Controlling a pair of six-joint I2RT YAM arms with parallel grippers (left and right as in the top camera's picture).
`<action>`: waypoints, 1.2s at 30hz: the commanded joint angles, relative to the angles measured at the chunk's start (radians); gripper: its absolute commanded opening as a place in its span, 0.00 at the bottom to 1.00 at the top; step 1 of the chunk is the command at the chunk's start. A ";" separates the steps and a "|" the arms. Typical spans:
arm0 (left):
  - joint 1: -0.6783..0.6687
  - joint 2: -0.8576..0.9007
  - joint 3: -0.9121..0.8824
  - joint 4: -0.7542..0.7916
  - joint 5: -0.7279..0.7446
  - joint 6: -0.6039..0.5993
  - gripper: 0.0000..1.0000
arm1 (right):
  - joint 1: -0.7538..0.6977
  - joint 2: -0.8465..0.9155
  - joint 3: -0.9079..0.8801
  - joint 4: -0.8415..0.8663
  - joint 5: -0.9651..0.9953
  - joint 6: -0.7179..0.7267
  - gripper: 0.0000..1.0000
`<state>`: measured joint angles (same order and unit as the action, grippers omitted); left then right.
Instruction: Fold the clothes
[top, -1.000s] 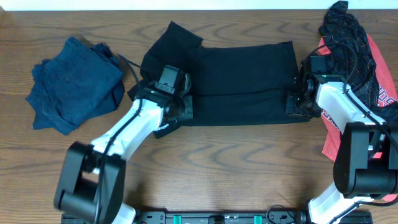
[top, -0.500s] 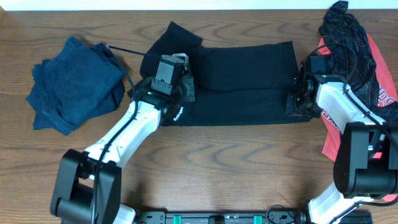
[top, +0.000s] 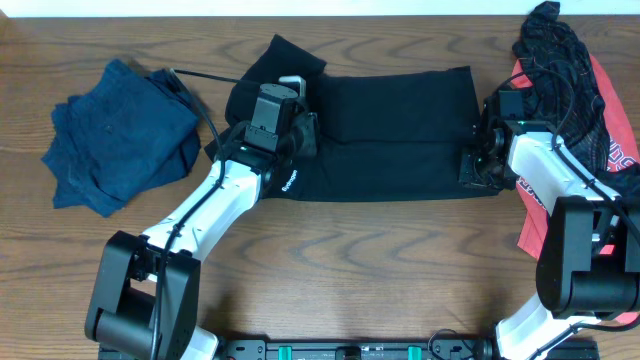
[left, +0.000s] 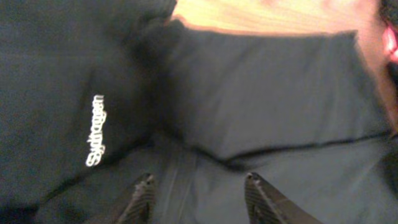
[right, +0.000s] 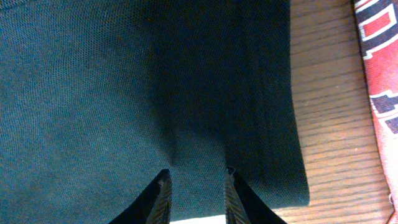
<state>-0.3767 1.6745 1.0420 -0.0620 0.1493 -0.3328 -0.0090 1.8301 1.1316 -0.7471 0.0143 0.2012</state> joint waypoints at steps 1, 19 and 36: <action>0.030 -0.001 0.008 -0.051 -0.020 0.022 0.50 | 0.006 0.003 -0.003 -0.002 -0.003 0.000 0.27; 0.243 -0.035 -0.035 -0.501 -0.117 0.014 0.50 | 0.006 0.003 -0.003 -0.006 -0.003 0.000 0.27; 0.248 -0.008 -0.223 -0.295 -0.374 0.014 0.35 | 0.006 0.003 -0.003 -0.027 -0.003 0.000 0.27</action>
<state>-0.1326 1.6547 0.8333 -0.3668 -0.0746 -0.3283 -0.0090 1.8301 1.1297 -0.7681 0.0139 0.2012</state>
